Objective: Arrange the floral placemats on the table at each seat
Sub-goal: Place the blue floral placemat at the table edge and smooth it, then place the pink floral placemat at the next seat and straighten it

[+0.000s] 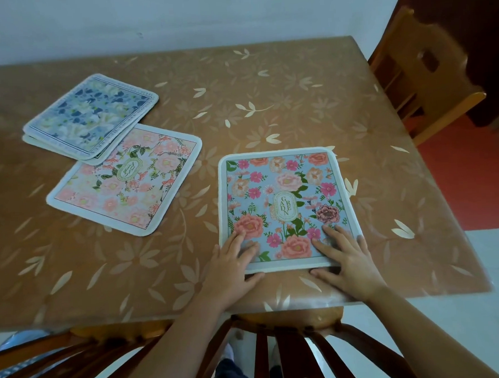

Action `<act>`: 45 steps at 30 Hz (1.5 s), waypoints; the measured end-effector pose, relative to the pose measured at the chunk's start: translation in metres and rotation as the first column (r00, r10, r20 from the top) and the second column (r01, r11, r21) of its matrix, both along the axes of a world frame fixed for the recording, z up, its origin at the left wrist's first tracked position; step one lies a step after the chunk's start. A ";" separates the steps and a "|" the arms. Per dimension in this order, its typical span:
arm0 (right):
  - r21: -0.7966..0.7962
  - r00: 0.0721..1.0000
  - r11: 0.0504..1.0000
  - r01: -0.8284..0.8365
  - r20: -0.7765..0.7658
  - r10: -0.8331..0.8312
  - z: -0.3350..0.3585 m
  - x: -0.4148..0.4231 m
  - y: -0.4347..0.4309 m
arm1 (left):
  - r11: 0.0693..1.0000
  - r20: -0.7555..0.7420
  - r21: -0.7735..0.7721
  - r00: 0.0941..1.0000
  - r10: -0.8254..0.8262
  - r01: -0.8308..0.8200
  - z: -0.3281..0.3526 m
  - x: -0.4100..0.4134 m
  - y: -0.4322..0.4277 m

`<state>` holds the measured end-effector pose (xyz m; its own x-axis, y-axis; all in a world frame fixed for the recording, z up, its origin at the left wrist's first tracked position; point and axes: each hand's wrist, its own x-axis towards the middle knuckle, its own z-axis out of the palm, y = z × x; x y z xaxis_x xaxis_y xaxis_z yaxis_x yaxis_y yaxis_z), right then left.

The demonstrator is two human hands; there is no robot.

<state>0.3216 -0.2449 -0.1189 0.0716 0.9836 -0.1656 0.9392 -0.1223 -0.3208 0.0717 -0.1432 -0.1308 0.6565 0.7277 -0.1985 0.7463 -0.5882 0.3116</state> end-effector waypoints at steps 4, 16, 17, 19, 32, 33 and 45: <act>0.061 0.996 0.998 0.014 -0.092 -0.008 0.009 -0.027 0.007 | 0.999 0.031 -0.006 0.998 0.053 -0.053 0.011 -0.018 0.002; 0.238 0.968 0.966 -0.101 -0.199 0.150 0.045 -0.173 0.066 | 0.961 0.083 0.181 0.977 0.198 -0.210 0.060 -0.157 0.028; 0.253 0.968 0.961 -0.114 -0.191 0.165 0.048 -0.189 0.072 | 0.955 0.083 0.184 0.972 0.221 -0.232 0.061 -0.176 0.030; 0.252 0.969 0.954 -0.160 -0.143 0.200 0.053 -0.227 0.085 | 0.945 0.117 0.170 0.958 0.263 -0.281 0.070 -0.220 0.037; 0.099 0.983 0.978 -0.183 -0.001 0.184 0.050 -0.410 0.159 | 0.945 0.101 0.198 0.965 0.243 -0.259 0.073 -0.384 0.088; 0.100 0.986 0.981 -0.168 0.003 0.168 0.046 -0.414 0.164 | 0.947 0.099 0.196 0.966 0.240 -0.255 0.069 -0.385 0.091; 0.123 0.999 0.992 -0.030 0.035 0.026 0.011 -0.399 0.247 | 0.958 -0.035 0.161 0.969 0.245 -0.236 0.027 -0.361 0.162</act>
